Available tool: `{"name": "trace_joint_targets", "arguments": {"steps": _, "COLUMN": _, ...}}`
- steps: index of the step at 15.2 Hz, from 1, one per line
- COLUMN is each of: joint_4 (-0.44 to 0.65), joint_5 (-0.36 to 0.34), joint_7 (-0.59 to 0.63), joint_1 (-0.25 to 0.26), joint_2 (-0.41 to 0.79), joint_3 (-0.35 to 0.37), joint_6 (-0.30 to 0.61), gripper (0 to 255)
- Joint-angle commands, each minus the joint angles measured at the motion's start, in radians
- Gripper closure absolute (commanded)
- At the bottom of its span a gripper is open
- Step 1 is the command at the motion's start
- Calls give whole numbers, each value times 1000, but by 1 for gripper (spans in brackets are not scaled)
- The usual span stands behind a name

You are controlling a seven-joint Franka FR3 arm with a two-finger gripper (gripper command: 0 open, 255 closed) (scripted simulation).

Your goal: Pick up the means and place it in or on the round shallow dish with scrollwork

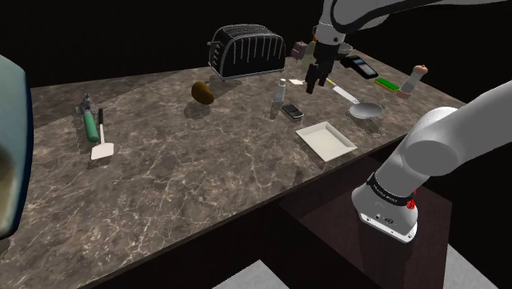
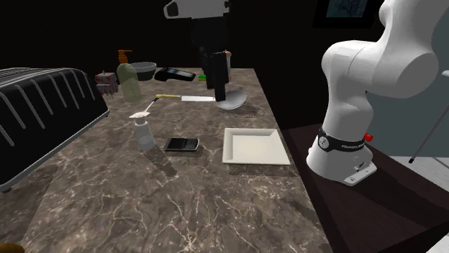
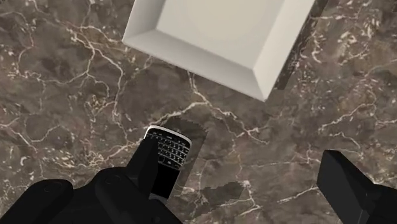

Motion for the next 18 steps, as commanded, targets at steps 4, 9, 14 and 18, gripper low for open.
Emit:
{"name": "trace_joint_targets", "arguments": {"steps": 4, "joint_4": 22, "joint_5": 23, "joint_7": -7, "joint_1": -16, "joint_2": 171, "joint_3": -40, "joint_6": 166, "gripper": 0}}
{"name": "trace_joint_targets", "arguments": {"steps": 9, "joint_4": 81, "joint_5": 77, "joint_7": -32, "joint_1": -27, "joint_2": 362, "joint_3": -75, "joint_6": 309, "gripper": 0}}
{"name": "trace_joint_targets", "arguments": {"steps": 14, "joint_4": 173, "joint_5": 165, "joint_7": -77, "joint_1": -46, "joint_2": 559, "joint_3": -95, "joint_6": 420, "gripper": 0}}
{"name": "trace_joint_targets", "arguments": {"steps": 18, "joint_4": 165, "joint_5": 181, "joint_7": -88, "joint_1": -48, "joint_2": 592, "joint_3": -90, "joint_6": 459, "gripper": 0}}
